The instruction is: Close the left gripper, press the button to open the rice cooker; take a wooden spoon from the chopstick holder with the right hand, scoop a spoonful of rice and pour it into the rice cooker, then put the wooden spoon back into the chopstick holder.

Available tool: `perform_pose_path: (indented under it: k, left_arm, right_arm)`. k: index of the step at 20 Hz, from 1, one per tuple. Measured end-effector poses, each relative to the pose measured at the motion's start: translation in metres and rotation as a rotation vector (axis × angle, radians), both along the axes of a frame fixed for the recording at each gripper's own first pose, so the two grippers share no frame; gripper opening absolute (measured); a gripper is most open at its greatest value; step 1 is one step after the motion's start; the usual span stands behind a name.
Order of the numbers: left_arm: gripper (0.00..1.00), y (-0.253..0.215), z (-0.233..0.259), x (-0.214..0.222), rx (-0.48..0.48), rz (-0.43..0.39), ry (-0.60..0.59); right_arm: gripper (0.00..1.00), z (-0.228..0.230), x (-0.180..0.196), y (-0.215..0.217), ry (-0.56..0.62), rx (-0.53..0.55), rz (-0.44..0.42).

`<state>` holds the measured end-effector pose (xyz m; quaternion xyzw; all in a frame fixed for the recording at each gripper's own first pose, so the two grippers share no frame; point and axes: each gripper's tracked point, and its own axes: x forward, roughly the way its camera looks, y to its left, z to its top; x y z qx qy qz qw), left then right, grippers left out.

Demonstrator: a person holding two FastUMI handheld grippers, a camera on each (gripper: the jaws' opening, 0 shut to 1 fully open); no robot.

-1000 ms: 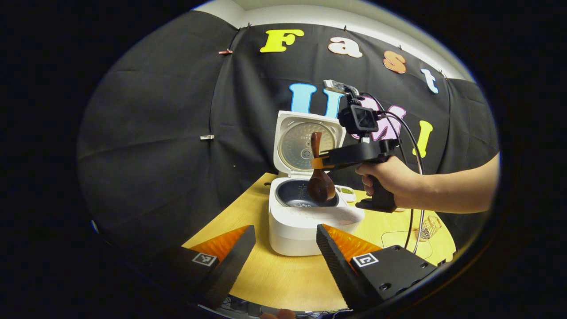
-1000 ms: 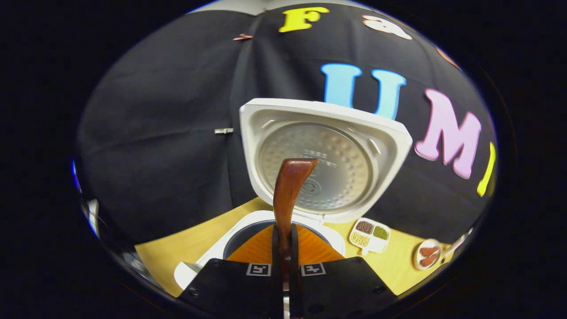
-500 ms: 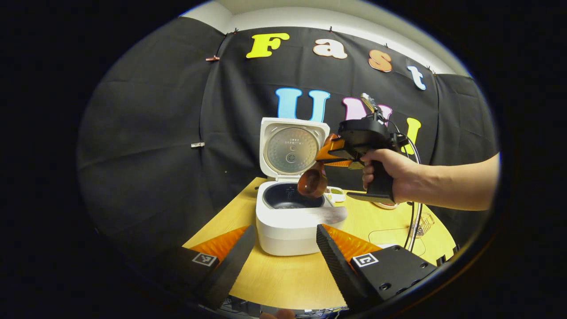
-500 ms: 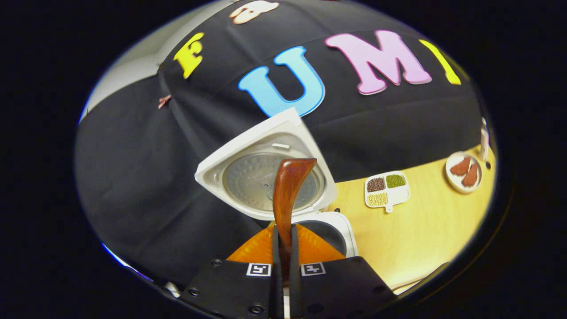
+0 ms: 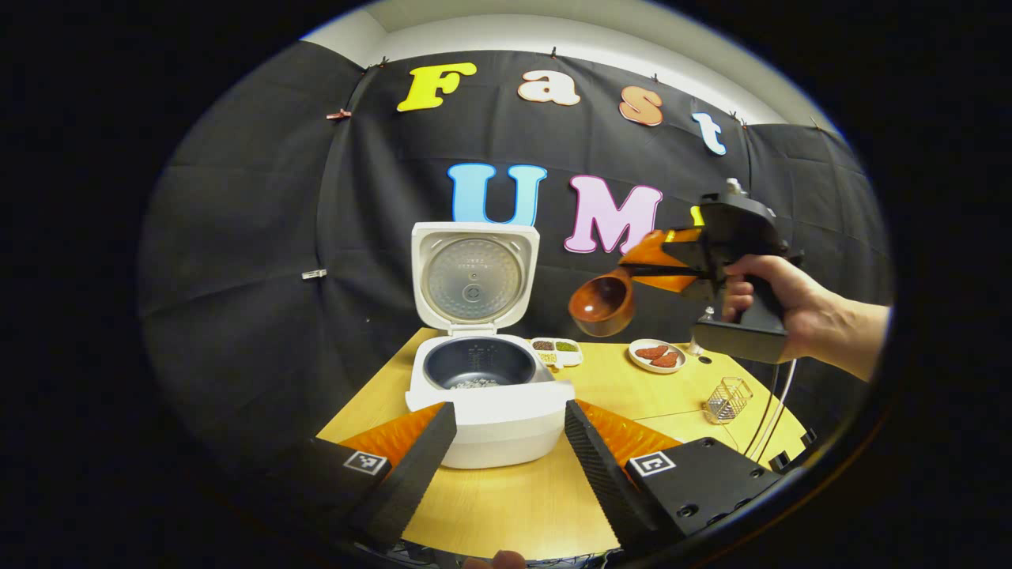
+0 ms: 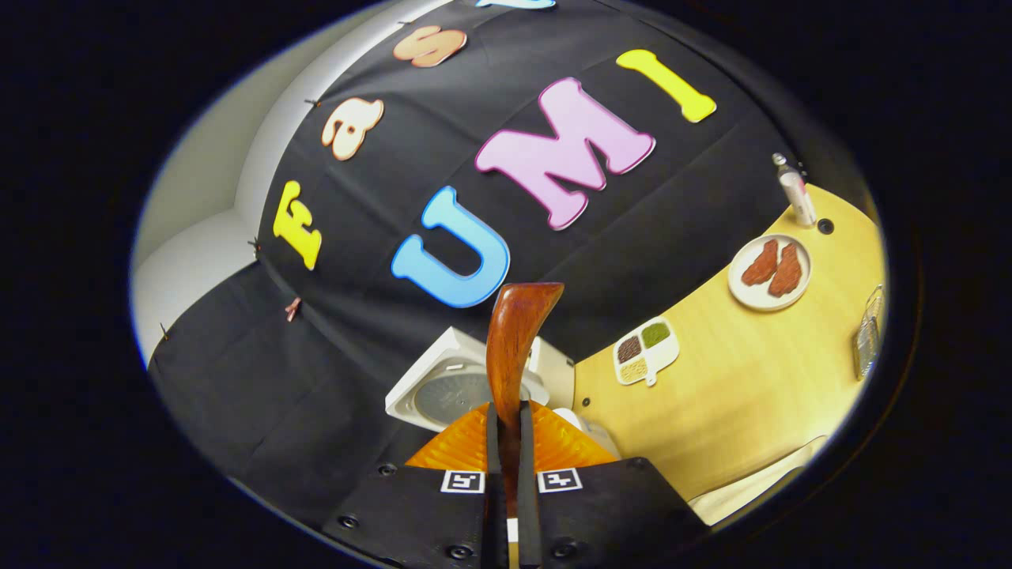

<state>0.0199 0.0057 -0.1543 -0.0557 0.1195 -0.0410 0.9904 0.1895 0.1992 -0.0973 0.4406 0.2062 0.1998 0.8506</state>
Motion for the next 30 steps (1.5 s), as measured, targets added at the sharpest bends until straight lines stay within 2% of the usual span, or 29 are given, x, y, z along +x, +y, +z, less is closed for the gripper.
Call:
perform_pose_path:
  k: [7,13,16,22,25,30]
  left_arm:
    - [0.95,-0.027,0.005,0.024,0.036,-0.064,-0.004]
    - [0.95,-0.043,0.011,0.039,0.069,-0.060,0.000]
    - [0.95,-0.050,0.014,0.044,0.094,-0.059,0.001]
    - [0.95,-0.064,0.004,0.046,0.079,-0.046,0.055]
    - [0.95,-0.069,0.000,0.048,0.085,-0.043,0.076]
    - [0.95,-0.072,-0.003,0.049,0.110,-0.033,0.097]
  right_arm:
    - [0.10,-0.027,-0.008,-0.182,-0.018,-0.110,-0.254]
    - [0.10,-0.089,-0.012,-0.285,0.051,-0.218,-0.414]
    - [0.10,-0.120,-0.006,-0.314,0.096,-0.260,-0.455]
    - [0.10,-0.175,0.009,-0.359,0.159,-0.371,-0.494]
    - [0.10,-0.204,0.013,-0.366,0.187,-0.445,-0.471]
    - [0.10,-0.233,0.024,-0.356,0.209,-0.477,-0.435]
